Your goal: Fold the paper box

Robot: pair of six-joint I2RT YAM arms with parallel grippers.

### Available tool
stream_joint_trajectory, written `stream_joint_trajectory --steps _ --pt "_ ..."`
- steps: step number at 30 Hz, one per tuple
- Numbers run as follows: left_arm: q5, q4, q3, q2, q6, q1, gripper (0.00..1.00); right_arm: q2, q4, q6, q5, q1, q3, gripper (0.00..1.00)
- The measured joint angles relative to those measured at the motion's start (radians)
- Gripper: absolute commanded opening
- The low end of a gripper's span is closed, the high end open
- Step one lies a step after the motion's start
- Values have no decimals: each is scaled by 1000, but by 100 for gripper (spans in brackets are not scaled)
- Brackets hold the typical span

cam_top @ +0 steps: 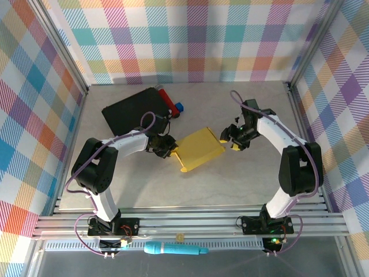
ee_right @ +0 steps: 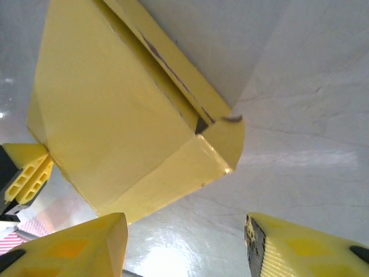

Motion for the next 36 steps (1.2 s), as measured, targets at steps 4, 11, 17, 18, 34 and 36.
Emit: stream_joint_trajectory --steps 4,11,17,18,34,36 --pt "-3 -11 5 0 4 0 14 2 99 81 -88 0 -121 57" --pt "-3 -31 21 9 29 0 19 84 226 177 -161 0 -175 55" --pt "-22 -94 71 33 88 0 35 104 203 176 -123 0 -170 40" --pt "-26 -105 77 34 99 0 39 104 193 174 -116 0 -168 36" --pt "17 -110 89 -19 136 -12 47 31 36 70 -94 -4 41 38" --pt "17 -106 85 -5 135 -19 45 35 26 60 -92 -11 73 38"
